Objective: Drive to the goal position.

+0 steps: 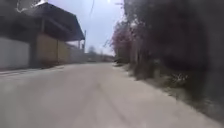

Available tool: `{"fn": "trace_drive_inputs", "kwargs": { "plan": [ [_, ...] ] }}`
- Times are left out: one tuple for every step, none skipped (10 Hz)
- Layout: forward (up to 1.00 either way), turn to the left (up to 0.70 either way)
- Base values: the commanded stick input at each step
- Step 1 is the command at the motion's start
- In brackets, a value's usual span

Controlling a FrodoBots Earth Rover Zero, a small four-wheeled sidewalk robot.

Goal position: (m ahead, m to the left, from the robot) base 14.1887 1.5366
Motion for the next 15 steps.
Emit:
{"fn": "trace_drive_inputs", "kwargs": {
  "plan": [
    [0.7, 0.0],
    [0.7, 0.0],
    [0.7, 0.0],
    [0.7, 0.0],
    [0.7, 0.0],
    [0.7, 0.0],
    [0.7, 0.0],
    [0.7, 0.0],
    [0.7, 0.0],
    [0.7, 0.0],
    [0.7, 0.0],
    [0.7, 0.0],
    [0.7, 0.0],
    [0.7, 0.0],
    [0.7, 0.0]
  ]
}}
